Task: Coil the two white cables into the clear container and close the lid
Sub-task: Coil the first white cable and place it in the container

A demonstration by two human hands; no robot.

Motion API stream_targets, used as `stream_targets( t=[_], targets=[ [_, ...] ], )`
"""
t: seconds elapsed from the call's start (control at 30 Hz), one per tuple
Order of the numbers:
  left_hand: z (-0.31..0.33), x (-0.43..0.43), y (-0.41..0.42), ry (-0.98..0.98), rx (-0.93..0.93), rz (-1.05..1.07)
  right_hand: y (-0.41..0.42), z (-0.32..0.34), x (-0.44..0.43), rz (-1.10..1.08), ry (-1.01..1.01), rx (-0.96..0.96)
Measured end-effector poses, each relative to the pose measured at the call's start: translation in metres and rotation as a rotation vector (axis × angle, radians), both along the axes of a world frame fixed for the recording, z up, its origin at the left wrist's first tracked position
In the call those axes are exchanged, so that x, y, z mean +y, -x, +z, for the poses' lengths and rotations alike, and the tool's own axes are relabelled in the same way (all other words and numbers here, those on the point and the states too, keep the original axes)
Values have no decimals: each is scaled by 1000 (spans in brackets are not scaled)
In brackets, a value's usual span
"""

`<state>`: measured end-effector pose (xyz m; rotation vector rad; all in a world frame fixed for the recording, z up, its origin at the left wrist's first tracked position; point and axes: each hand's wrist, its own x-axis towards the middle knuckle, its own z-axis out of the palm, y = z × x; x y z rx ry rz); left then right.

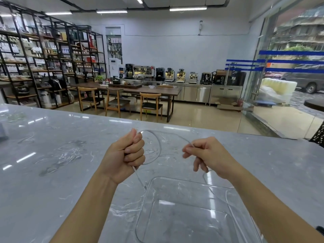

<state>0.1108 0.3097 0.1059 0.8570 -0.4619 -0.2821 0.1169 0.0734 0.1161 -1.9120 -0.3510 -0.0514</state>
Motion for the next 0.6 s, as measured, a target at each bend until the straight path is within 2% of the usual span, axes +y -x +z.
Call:
stream_targets(
  t=[0.07, 0.13, 0.2, 0.3, 0.4, 0.5, 0.6],
  targets=[
    [-2, -6, 5, -78, -89, -69, -7, -7, -2, -303, 247, -226],
    [-4, -14, 8, -97, -147, -115, -11, -11, 2, -455, 334, -413],
    [-3, -18, 7, -68, -156, -79, -12, -13, 3, -402, 249, -424],
    [-1, -6, 0, 83, -55, 36, -11, -12, -8, -154, 21, -278],
    [-2, 11, -3, 234, 56, 67, -6, -13, -23, -74, -72, -313],
    [-2, 8, -2, 193, 80, 133, -7, -8, -28, -177, -72, -380],
    [-1, -1, -2, 103, 57, 228, -12, -1, -30, -249, 106, -373]
  ],
)
